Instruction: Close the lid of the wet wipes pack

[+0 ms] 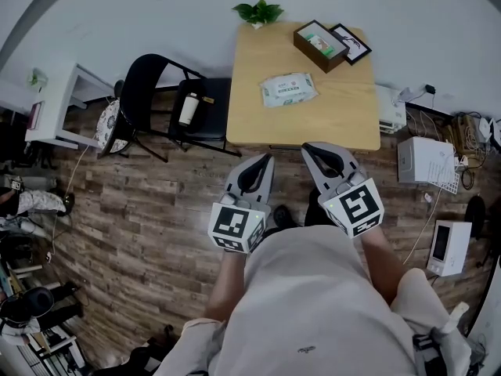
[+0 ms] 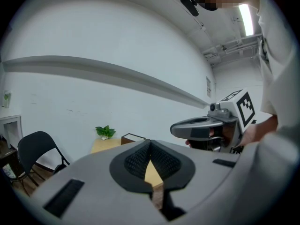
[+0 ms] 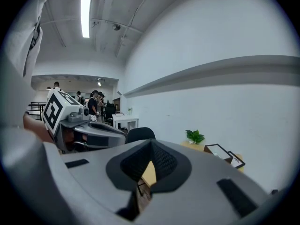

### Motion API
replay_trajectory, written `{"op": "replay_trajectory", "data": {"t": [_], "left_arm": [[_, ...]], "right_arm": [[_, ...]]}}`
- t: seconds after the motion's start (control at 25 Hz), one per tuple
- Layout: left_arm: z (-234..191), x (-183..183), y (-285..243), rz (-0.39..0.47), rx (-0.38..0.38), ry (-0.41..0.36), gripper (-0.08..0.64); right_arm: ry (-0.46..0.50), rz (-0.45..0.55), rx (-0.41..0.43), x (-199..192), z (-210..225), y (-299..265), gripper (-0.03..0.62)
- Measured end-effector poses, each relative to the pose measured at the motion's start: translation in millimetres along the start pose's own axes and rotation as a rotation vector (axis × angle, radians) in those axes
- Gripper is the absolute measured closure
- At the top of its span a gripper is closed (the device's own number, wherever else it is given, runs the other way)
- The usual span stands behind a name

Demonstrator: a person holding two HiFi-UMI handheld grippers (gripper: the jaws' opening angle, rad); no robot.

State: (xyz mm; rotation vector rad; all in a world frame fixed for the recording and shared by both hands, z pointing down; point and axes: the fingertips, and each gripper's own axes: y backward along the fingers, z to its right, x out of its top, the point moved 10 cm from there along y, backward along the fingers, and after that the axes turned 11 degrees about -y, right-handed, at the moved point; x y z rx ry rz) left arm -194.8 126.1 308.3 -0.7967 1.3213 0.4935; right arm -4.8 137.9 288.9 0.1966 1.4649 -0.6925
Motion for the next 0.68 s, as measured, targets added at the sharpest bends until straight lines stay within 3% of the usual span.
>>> {"op": "replay_trajectory", "data": {"t": [0.68], "left_arm": [[7.9,1.1,2.3,0.009,-0.009,-0.005,0.552]], "right_arm": [[-0.038,-0.008,0.010,-7.3,1.2,8.0,0.594]]}}
